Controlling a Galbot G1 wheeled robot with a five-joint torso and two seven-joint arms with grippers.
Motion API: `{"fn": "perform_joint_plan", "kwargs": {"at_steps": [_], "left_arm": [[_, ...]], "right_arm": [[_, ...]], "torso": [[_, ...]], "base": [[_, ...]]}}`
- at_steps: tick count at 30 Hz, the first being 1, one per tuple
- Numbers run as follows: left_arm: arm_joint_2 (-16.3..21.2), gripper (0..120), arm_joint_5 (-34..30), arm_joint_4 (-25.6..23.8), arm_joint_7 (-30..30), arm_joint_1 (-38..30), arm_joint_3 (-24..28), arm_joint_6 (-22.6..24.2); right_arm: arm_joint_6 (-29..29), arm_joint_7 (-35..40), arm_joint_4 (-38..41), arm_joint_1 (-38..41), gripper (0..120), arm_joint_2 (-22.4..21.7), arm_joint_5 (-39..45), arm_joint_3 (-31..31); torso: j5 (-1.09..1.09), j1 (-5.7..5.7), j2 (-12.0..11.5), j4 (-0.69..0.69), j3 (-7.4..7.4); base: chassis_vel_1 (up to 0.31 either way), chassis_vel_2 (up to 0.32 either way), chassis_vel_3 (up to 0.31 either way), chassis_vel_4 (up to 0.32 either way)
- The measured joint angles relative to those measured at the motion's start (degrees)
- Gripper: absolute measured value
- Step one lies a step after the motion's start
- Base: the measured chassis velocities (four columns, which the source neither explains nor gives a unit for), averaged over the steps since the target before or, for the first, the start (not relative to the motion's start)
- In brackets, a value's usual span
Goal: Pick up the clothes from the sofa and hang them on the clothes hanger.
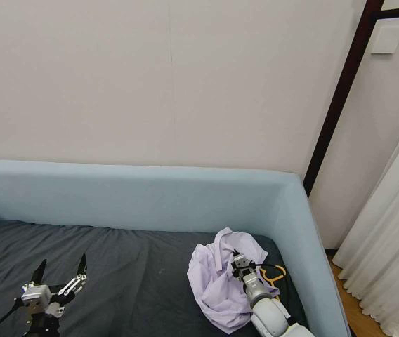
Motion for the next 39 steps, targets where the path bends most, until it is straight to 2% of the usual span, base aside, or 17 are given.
{"fn": "perform_joint_plan", "kwargs": {"at_steps": [1,4,10,15,16,19,21,30,36,39], "left_arm": [[0.0,100,0.0,0.0,0.0,0.0,0.0,0.0],[-0.46,100,0.06,0.06,-0.01,-0.18,0.81,-0.21],[-1.01,100,0.24,-0.47,-0.01,-0.07,1.27,-0.36],[-1.36,100,0.23,-1.53,0.0,0.56,0.98,-0.49],[-1.36,100,0.23,-1.53,0.0,0.56,0.98,-0.49],[-1.75,100,0.13,-1.91,-0.03,0.69,0.73,-0.64],[-1.88,100,0.11,-1.96,-0.04,0.7,0.72,-0.65],[-2.99,100,0.03,-2.2,-0.13,0.82,0.29,-1.1],[-3.35,100,0.05,-2.05,-0.14,0.89,0.16,-1.36],[-3.66,100,0.38,-1.31,-0.16,1.13,0.11,-1.94]], "right_arm": [[0.0,0.0,0.0,0.0,0,0.0,0.0,0.0],[2.5,-4.92,6.6,3.83,0,-2.42,14.23,0.09],[4.83,-11.57,9.54,11.11,0,-5.73,24.18,-1.62],[6.3,-17.45,7.86,21.65,0,-8.32,32.37,-6.39],[6.3,-17.45,7.86,21.65,0,-8.32,32.37,-6.39],[6.38,-18.57,6.9,29.72,0,-8.31,35.85,-9.34],[6.38,-18.67,6.68,31.4,0,-8.11,36.48,-9.96],[6.12,-22.02,0.85,51.02,0,-4.18,44.02,-18.53],[6.29,-24.39,1.61,54.21,0,-2.45,47.35,-19.07],[6.27,-24.55,7.12,49.93,0,-3.76,50.65,-17.72]], "torso": [[0.0,0.0,0.0,0.0,0.0],[0.0,0.0,0.0,0.01,0.0],[0.0,0.0,0.0,0.01,0.0],[0.01,0.0,0.0,0.0,0.01],[0.01,0.0,0.0,0.0,0.01],[-0.02,0.0,0.0,0.01,0.0],[-0.02,0.0,0.0,0.01,0.0],[-0.02,0.0,0.0,0.0,0.0],[-0.03,0.0,0.0,0.02,0.0],[-0.03,-0.01,0.02,0.02,-0.02]], "base": [[0.0,0.0,0.0,0.0],[0.0,0.0,0.0,0.0],[0.0,0.0,0.0,0.0],[0.0,0.0,0.0,0.0],[0.0,0.0,0.0,0.0],[0.0,0.0,0.0,0.0],[0.0,0.0,0.0,0.0],[0.0,0.0,0.0,0.0],[0.0,0.0,0.0,0.0],[0.0,0.0,0.0,0.0]]}}
